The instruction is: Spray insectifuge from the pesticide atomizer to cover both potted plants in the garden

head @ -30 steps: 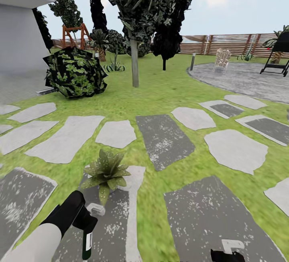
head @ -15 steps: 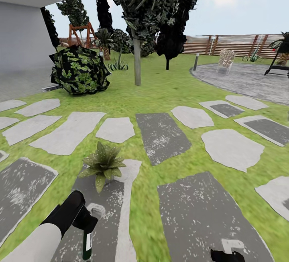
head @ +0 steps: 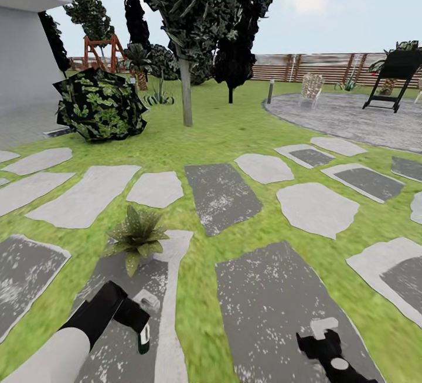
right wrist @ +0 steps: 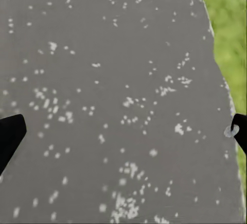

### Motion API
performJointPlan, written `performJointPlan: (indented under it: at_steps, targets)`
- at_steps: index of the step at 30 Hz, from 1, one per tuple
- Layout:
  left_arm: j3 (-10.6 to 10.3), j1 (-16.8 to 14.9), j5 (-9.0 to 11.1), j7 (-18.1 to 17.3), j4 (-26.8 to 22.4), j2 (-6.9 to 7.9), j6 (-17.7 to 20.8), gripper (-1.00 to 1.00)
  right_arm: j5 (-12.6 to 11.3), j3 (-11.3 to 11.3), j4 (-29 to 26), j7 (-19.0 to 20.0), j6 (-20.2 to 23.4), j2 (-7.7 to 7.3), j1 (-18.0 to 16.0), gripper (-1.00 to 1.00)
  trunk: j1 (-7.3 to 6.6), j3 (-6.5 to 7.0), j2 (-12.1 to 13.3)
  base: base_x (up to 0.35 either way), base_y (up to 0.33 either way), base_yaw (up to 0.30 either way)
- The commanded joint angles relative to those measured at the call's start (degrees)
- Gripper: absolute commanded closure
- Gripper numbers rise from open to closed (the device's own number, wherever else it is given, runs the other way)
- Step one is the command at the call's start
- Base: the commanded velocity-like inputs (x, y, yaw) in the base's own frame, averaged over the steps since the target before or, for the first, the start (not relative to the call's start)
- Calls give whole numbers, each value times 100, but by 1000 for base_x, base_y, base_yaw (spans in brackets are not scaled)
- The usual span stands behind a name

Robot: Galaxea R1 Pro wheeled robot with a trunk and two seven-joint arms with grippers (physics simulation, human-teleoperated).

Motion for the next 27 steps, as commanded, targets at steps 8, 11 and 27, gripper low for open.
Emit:
performJointPlan:
  at_steps: [8, 11, 27]
  targets:
    - [-862, -24, -61, -546, 232, 58, -1582, 100, 1335, 218, -1288, 2121, 11, -58, 2, -100, -1, -5, -2, -1, 0, -1]
    - [-1049, 7, -117, -772, 153, -10, -1732, 100, 1462, 216, -1418, 2478, -4, -4, -4, -100, -1, -5, -2, 0, 0, 0]
    - [-866, -1, -24, -512, 223, -3, -2248, 100, 1319, 287, -1238, 2308, -23, 66, -7, -100, -1, -5, -2, 0, 0, 0]
